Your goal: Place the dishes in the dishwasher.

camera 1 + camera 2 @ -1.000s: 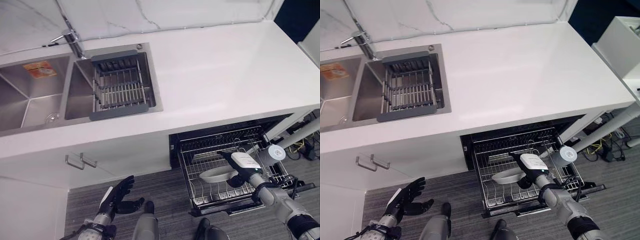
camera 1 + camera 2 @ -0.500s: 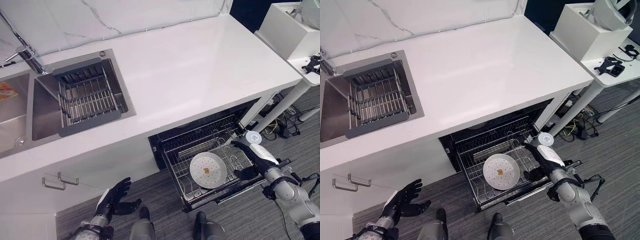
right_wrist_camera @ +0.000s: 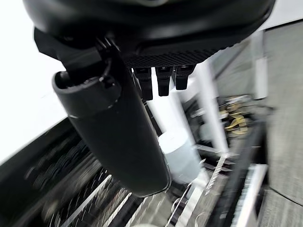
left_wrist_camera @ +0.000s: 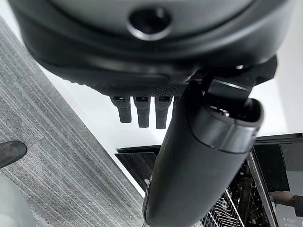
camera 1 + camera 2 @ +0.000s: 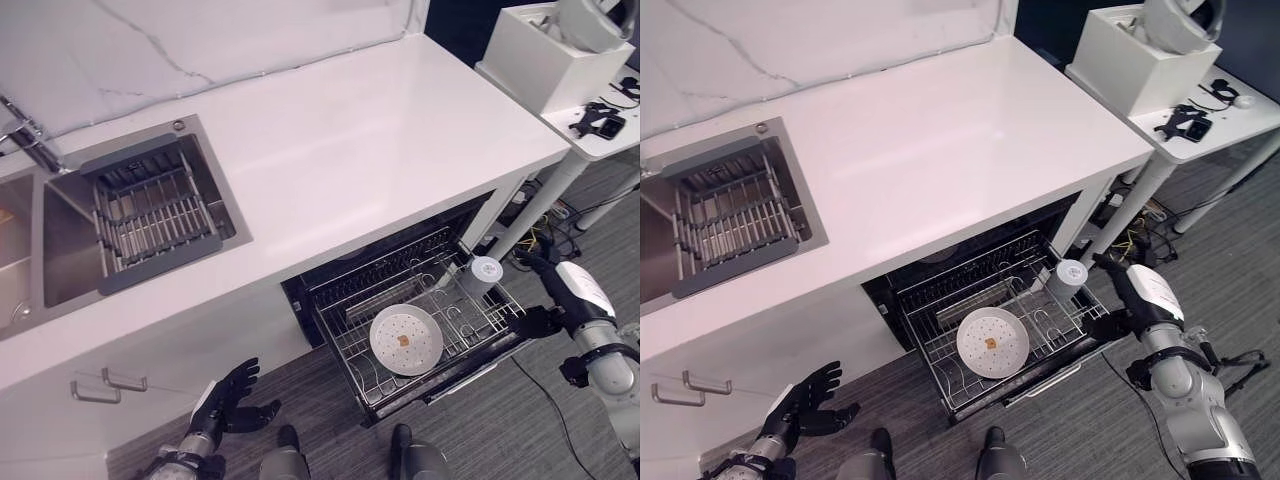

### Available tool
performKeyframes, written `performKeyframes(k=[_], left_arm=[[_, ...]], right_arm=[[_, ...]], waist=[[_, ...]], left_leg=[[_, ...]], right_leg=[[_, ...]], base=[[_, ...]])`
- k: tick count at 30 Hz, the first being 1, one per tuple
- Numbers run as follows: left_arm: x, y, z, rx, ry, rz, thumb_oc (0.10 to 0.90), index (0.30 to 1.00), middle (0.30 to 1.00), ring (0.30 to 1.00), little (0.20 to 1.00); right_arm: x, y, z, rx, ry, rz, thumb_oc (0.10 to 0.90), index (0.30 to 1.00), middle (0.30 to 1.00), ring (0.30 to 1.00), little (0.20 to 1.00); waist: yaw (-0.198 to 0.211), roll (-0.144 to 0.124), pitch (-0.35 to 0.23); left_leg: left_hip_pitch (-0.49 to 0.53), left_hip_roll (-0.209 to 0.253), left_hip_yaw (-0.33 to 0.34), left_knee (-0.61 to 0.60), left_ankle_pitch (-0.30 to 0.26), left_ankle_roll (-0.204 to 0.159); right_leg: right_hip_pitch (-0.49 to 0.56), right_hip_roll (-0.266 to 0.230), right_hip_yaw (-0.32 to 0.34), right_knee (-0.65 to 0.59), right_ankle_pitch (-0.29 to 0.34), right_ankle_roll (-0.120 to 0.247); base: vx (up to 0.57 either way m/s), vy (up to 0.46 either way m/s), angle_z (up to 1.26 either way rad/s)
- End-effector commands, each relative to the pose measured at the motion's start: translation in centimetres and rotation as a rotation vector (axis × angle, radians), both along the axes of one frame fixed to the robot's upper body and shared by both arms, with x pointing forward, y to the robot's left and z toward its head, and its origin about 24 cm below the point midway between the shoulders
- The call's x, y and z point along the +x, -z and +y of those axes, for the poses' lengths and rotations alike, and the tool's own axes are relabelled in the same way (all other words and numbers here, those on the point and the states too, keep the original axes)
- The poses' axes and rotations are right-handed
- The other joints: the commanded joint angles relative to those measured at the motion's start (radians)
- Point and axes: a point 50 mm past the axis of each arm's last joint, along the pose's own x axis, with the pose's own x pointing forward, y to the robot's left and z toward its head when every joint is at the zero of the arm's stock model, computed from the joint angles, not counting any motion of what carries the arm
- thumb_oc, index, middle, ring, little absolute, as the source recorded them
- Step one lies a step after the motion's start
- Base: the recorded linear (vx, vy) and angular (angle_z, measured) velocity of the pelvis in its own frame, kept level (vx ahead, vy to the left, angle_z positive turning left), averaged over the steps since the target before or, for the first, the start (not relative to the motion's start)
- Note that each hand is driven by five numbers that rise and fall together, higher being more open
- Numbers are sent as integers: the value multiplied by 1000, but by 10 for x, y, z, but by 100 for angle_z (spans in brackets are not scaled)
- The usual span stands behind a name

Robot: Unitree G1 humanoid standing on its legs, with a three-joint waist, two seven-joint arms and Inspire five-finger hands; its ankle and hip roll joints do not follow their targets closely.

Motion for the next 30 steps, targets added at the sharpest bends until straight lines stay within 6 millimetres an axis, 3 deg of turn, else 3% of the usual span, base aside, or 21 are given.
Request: performKeyframes(k=[1,6,8,9,10,13,15,21,30], left_arm=[[11,-14,6,27,-3,-110,800,900,900,900,900],[11,-11,6,26,-35,-101,800,900,900,900,900],[11,-8,6,23,-42,-94,800,900,900,900,900],[11,-7,5,22,-43,-90,800,900,900,900,900],[12,-5,4,23,-40,-83,800,900,900,900,900],[13,-1,2,27,-34,-68,800,900,900,900,900],[15,0,2,29,-29,-59,800,900,900,900,900],[14,8,0,15,-25,-27,800,900,900,900,900],[14,16,-15,10,23,16,800,900,900,900,900]], right_arm=[[8,-48,-11,19,103,-273,800,900,900,900,900],[-7,3,-26,348,352,-217,800,900,900,900,900],[-14,35,-24,616,441,-147,800,900,900,900,900],[-19,54,-20,759,492,-89,800,900,900,900,900],[-29,87,-13,970,577,-6,800,900,900,900,900],[-46,136,6,1275,687,133,800,900,900,900,900],[-54,156,18,1406,728,204,800,900,900,900,900],[-68,186,41,1605,784,356,800,900,900,900,900],[-31,169,19,1422,709,278,800,900,900,900,900]], waist=[[0,-18,-38],[-21,-17,-39],[-25,-17,-38],[-27,-18,-38],[-26,-19,-36],[-17,-21,-36],[-10,-19,-38],[13,-4,-48],[78,16,-61]], left_leg=[[-4,42,54,118,-199,37],[11,43,76,118,-205,39],[13,43,80,118,-204,39],[15,44,83,118,-204,39],[18,45,88,118,-203,39],[23,45,88,118,-199,40],[23,46,84,118,-196,37],[20,38,63,118,-192,35],[24,23,17,118,-199,36]], right_leg=[[43,-40,-68,-2,-97,75],[48,-38,-58,-2,-101,71],[49,-38,-59,-2,-100,70],[50,-38,-60,-2,-99,69],[53,-39,-64,-2,-98,67],[63,-39,-76,-2,-100,62],[68,-39,-82,-2,-99,60],[79,-40,-96,-2,-105,55],[105,-45,-128,-2,-119,48]], base=[[-10,18,-26],[20,20,-21],[24,5,-10],[20,-11,-3],[0,0,0],[32,-38,0],[30,-38,3],[19,-10,8],[29,3,14]])
